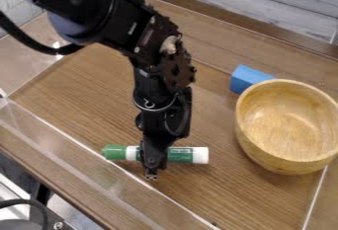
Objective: Put the green marker in the brown bowl
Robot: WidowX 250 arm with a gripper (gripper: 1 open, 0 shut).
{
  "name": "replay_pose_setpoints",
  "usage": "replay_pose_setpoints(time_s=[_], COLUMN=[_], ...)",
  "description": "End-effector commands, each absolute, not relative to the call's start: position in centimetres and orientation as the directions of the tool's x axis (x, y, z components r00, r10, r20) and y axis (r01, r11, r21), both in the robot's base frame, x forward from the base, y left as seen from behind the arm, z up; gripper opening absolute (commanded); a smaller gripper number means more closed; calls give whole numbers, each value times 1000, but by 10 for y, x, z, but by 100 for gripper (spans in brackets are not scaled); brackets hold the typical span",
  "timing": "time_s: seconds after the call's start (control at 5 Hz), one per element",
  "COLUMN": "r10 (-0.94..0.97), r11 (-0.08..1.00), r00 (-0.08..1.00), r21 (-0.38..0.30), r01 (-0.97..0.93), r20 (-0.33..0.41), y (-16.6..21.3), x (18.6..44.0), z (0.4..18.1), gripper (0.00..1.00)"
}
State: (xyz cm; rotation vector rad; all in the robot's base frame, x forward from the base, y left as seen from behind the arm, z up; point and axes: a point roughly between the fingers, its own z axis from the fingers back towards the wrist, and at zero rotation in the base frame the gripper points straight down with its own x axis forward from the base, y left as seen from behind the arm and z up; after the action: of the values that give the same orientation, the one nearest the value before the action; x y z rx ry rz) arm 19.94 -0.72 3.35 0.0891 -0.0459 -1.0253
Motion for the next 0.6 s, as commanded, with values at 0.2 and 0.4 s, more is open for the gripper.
replay_pose_setpoints(time_s=[0.2, 0.4], r10=[-851, -851], r11=[523, 523], r00=[524, 523], r21=[148, 148], r01=[839, 839], r20=[38, 40], y=[-5, -4], x=[211, 211], z=[52, 54], gripper=[0, 0])
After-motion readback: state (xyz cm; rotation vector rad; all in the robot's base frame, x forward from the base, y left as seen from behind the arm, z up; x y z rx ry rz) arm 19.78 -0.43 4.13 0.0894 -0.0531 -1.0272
